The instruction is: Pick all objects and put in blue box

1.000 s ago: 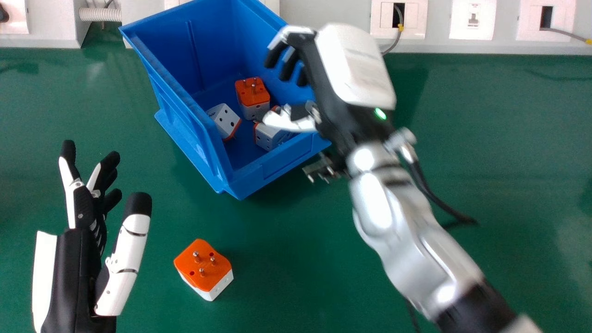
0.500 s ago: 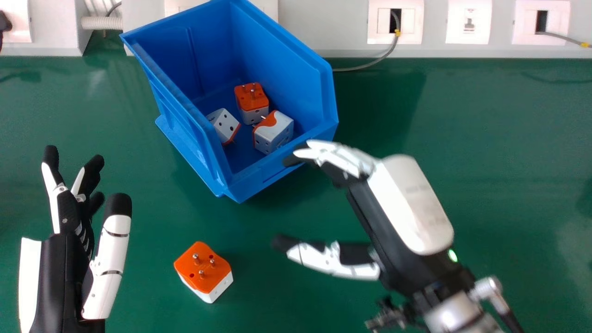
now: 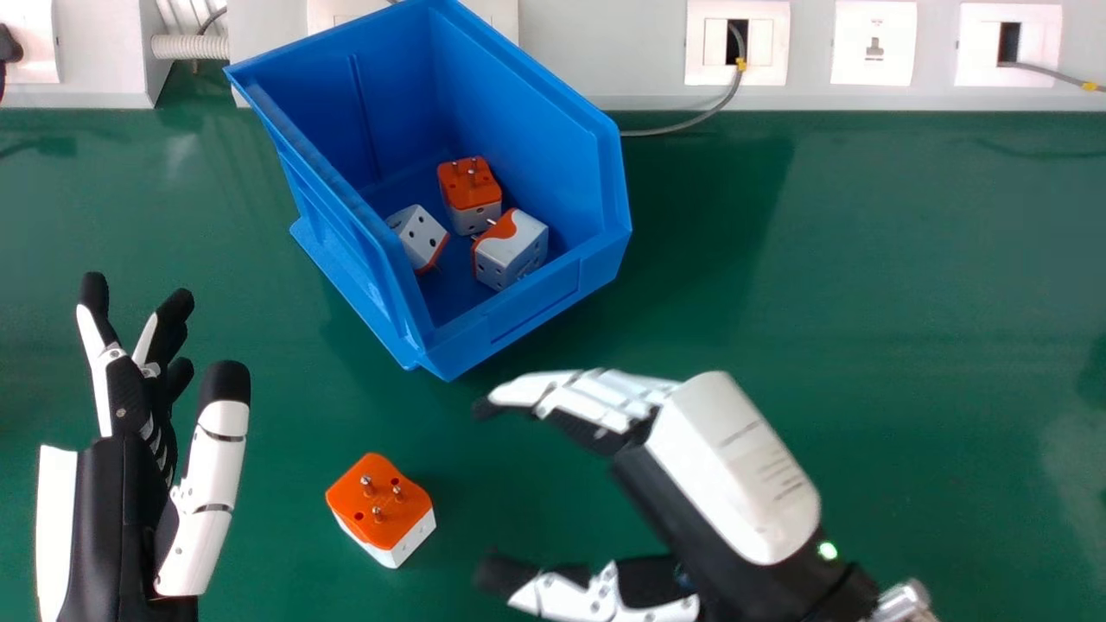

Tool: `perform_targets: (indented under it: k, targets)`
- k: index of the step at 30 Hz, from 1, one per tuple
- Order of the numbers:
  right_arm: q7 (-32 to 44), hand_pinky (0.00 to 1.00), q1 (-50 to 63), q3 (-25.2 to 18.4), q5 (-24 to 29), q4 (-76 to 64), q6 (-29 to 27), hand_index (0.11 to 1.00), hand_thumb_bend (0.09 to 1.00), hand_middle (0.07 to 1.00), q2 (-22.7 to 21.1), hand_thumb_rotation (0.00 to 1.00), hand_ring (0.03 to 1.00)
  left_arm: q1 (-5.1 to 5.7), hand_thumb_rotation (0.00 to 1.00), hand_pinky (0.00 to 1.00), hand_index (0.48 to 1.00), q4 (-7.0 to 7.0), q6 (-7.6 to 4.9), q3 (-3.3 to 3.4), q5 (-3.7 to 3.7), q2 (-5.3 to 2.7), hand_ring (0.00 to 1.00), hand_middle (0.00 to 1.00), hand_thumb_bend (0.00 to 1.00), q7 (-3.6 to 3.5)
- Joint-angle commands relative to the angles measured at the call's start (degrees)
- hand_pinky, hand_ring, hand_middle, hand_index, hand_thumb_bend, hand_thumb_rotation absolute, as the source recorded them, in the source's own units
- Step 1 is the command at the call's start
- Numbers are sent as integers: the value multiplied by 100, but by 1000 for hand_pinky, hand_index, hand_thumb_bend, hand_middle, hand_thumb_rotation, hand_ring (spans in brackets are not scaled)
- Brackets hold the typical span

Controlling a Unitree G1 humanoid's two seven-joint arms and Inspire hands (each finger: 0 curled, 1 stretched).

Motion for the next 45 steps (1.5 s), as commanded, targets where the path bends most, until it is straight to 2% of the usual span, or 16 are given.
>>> perform_targets:
  k: [1, 4, 8, 12, 15, 17, 20, 24, 27, 31, 32, 36, 38, 40, 44, 45]
  targets:
    - [181, 543, -370, 135, -128, 51, -201, 706, 324, 712, 83, 633, 667, 27, 824, 947, 928, -176, 10, 3, 2, -16, 959, 940, 454, 29]
    - [351, 538, -755, 308, -337, 228, -230, 709, 337, 718, 238, 601, 672, 45, 825, 953, 929, -240, 70, 14, 16, -21, 962, 944, 456, 28]
    - [484, 514, -1350, 584, -546, 663, -281, 689, 395, 704, 530, 490, 647, 91, 837, 975, 932, -329, 155, 37, -2, -13, 972, 950, 462, 9]
    - [651, 530, -1844, 787, -679, 1045, -269, 718, 416, 737, 751, 502, 679, 167, 846, 975, 933, -459, 258, 50, -31, -33, 970, 950, 486, 9]
    - [870, 551, -2201, 892, -756, 1229, -180, 751, 467, 778, 900, 517, 718, 204, 849, 992, 933, -493, 329, 68, -114, -31, 974, 951, 477, -12]
    - [1028, 579, -2420, 941, -785, 1300, -128, 784, 516, 821, 967, 517, 757, 233, 848, 997, 931, -502, 329, 74, -127, -23, 975, 951, 505, -18]
    - [1159, 598, -2658, 985, -844, 1368, -106, 810, 524, 850, 1013, 534, 784, 248, 854, 1000, 929, -491, 312, 80, -116, -22, 976, 952, 517, -8]
    - [1237, 623, -3001, 1069, -1080, 1464, -58, 849, 509, 886, 1034, 584, 824, 224, 849, 990, 930, -389, 236, 96, -128, -28, 976, 952, 460, 3]
    - [1434, 628, -3263, 1127, -1193, 1568, 18, 865, 515, 902, 1030, 562, 842, 214, 833, 999, 931, -362, 242, 110, -147, -11, 981, 953, 452, -17]
    - [1592, 647, -3550, 1194, -1244, 1826, 120, 857, 547, 897, 1068, 525, 843, 222, 854, 1000, 932, -359, 208, 128, -134, 4, 981, 951, 513, -21]
    - [1610, 653, -3608, 1210, -1261, 1887, 135, 855, 559, 893, 1073, 515, 841, 223, 852, 1000, 934, -352, 201, 128, -170, 3, 981, 952, 513, -36]
    - [1884, 691, -3839, 1291, -1367, 2049, 292, 882, 609, 915, 1076, 500, 867, 276, 846, 1000, 933, -453, 310, 107, -168, -45, 982, 951, 539, -13]
    - [2014, 716, -3966, 1345, -1440, 2134, 372, 896, 650, 926, 1074, 503, 883, 255, 843, 998, 928, -399, 225, 106, -161, -54, 976, 946, 490, 1]
    - [2111, 715, -4052, 1386, -1450, 2216, 410, 887, 680, 921, 1072, 497, 879, 242, 833, 995, 925, -362, 183, 104, -201, -53, 973, 944, 456, -14]
    - [2202, 729, -4130, 1478, -1515, 2345, 462, 887, 682, 925, 1073, 476, 887, 277, 823, 1000, 926, -411, 252, 89, -259, -65, 979, 947, 471, -43]
    - [2184, 728, -4157, 1518, -1581, 2396, 472, 886, 684, 923, 1075, 467, 884, 275, 831, 1000, 928, -396, 235, 97, -236, -63, 982, 950, 466, -36]
